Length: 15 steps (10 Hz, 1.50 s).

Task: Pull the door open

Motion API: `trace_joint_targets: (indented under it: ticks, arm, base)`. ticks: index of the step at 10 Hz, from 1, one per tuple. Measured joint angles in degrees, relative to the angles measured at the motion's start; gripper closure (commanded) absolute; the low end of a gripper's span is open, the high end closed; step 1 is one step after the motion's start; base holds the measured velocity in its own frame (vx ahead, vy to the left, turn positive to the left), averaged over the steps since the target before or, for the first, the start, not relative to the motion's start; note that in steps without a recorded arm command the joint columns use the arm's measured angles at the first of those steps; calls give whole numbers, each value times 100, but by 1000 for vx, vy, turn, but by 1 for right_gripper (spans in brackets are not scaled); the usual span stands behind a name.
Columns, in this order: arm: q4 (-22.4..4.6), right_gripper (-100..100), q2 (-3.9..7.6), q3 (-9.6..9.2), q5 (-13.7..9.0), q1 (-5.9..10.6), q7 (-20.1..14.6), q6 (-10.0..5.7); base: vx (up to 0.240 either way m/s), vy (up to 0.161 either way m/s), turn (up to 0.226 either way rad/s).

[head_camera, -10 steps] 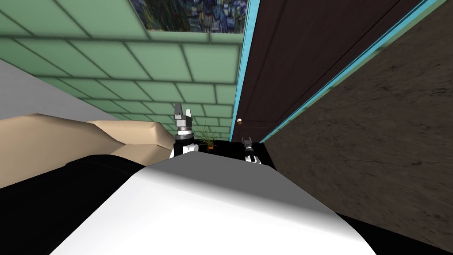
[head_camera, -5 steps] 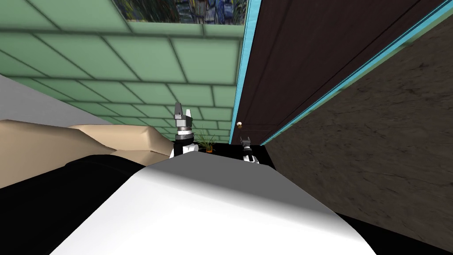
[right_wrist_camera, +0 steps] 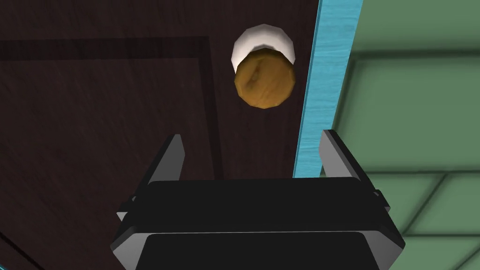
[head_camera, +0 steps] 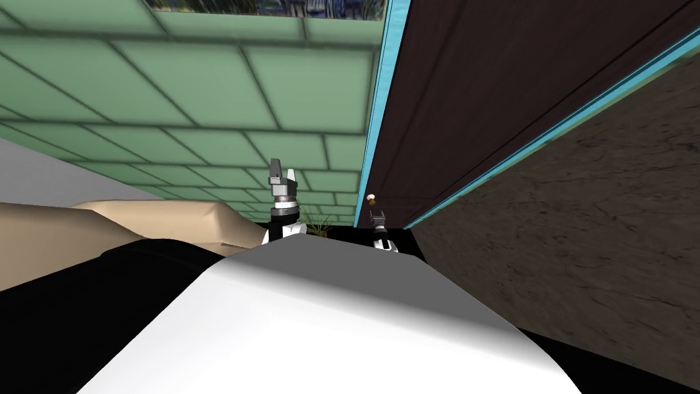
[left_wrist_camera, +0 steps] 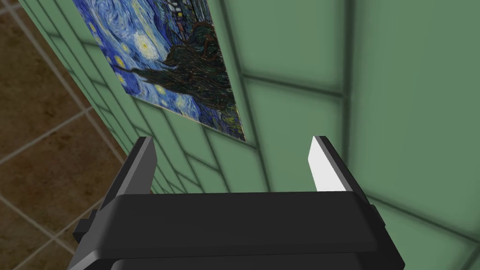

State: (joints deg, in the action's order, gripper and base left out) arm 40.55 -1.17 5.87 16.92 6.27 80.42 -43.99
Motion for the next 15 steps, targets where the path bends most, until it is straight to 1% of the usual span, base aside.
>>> trace_joint_targets:
  ticks: [5,6,7,12,13,15]
  arm:
    - [-19,-100,-106,-3,-20,17,31,-11]
    - [-20,-100,-126,-4,-22,16,37,-14]
    - [-18,100,-129,-5,-22,18,39,-14]
    - [-34,100,-125,-10,-16,7,40,3]
    - [-36,100,-125,-10,-16,5,40,4]
    - [-17,100,-76,0,-47,39,-41,-3]
  base:
    - [187,42,-13]
    - [89,20,-2]
    - [-13,-2,7]
    - [-16,-4,1]
    - [-119,-29,77]
    - [-151,-49,49]
